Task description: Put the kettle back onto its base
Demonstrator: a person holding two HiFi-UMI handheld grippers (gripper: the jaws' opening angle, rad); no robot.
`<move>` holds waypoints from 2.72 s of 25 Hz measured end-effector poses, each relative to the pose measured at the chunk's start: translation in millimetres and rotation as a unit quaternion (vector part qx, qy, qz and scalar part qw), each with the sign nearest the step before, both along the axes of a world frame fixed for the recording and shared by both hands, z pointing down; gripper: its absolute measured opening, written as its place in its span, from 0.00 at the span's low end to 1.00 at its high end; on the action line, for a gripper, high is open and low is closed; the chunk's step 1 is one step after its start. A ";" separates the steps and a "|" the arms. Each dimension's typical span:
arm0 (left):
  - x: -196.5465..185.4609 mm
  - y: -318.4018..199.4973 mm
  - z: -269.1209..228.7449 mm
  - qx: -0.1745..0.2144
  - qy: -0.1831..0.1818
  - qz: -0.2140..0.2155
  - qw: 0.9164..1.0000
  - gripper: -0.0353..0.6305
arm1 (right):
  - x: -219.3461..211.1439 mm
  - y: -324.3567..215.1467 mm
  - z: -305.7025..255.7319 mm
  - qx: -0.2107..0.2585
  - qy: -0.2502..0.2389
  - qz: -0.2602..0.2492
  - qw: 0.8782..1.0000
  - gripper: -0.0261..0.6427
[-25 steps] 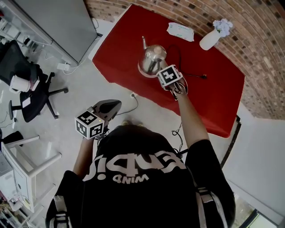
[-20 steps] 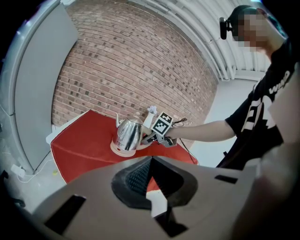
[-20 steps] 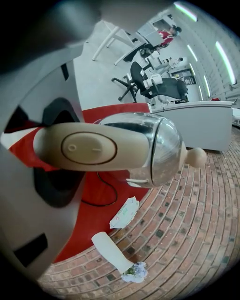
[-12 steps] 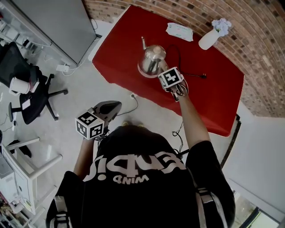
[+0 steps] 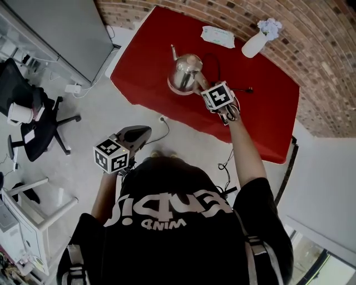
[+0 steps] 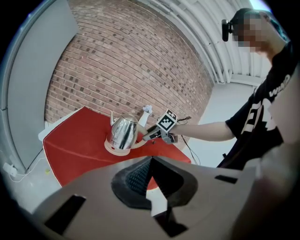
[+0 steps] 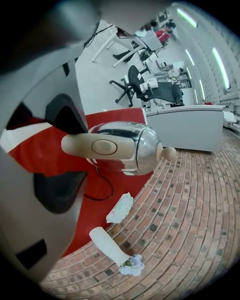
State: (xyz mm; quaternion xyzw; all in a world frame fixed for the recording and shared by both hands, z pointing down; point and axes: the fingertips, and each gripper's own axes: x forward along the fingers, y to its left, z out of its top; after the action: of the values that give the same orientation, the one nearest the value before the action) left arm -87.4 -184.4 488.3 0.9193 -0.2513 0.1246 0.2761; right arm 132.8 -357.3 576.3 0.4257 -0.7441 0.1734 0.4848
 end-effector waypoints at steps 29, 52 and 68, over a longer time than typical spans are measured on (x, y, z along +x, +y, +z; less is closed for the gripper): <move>16.4 36.1 -19.2 0.013 0.037 0.120 0.992 0.07 | -98.7 200.9 -253.3 0.302 -0.265 -0.063 0.914 0.08; 73.2 128.4 -42.8 0.047 0.029 0.118 0.991 0.07 | -94.8 389.5 -219.1 0.240 -0.405 -0.095 0.877 0.07; 96.0 246.9 -76.4 0.061 0.056 0.133 0.988 0.07 | -75.1 471.8 -214.3 0.202 -0.481 -0.104 0.847 0.07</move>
State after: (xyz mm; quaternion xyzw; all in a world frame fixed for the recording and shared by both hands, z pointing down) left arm 8.6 62.5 411.9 0.9653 -0.1179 0.0928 0.2137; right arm 57.7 114.5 362.0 0.2979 -0.9425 0.1509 -0.0149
